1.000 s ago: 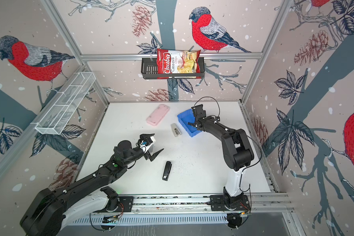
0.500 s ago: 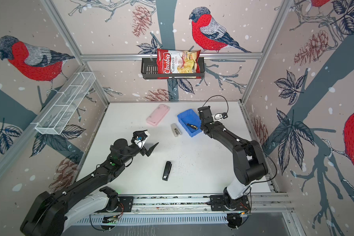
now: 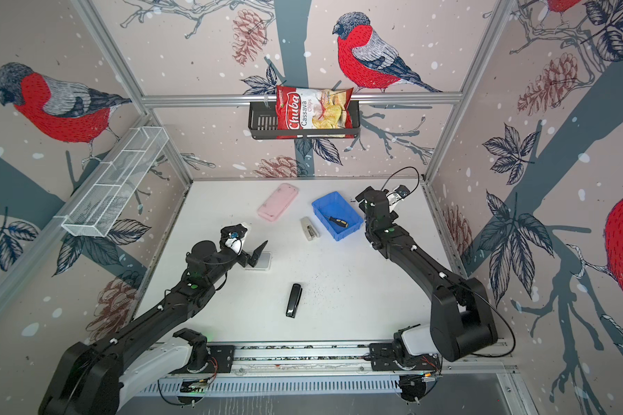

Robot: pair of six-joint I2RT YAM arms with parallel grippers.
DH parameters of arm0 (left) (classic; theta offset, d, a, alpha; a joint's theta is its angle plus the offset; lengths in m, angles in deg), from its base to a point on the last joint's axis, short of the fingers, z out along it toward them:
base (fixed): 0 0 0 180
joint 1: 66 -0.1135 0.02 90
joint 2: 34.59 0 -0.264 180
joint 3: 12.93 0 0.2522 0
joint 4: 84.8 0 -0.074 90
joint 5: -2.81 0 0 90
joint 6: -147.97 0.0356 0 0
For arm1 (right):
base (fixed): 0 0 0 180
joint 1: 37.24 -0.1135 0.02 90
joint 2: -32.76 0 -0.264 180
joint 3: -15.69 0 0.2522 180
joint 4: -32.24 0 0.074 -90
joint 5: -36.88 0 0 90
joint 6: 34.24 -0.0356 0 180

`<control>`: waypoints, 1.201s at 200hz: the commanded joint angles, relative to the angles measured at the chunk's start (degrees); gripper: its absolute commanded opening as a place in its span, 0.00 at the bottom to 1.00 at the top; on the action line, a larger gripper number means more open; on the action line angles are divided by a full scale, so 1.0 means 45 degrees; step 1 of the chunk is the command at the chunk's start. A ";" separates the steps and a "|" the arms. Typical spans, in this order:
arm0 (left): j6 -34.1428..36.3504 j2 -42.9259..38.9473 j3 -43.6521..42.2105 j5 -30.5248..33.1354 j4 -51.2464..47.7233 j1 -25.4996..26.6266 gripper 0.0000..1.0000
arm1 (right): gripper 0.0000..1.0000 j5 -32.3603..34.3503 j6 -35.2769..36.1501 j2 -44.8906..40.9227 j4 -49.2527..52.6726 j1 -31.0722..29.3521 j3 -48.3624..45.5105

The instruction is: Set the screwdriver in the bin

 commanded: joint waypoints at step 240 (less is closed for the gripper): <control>-0.2608 0.3968 -0.2957 0.4893 0.8296 -0.3434 0.98 | 1.00 -0.1331 0.8271 -0.0637 -0.8733 0.4213 -0.7410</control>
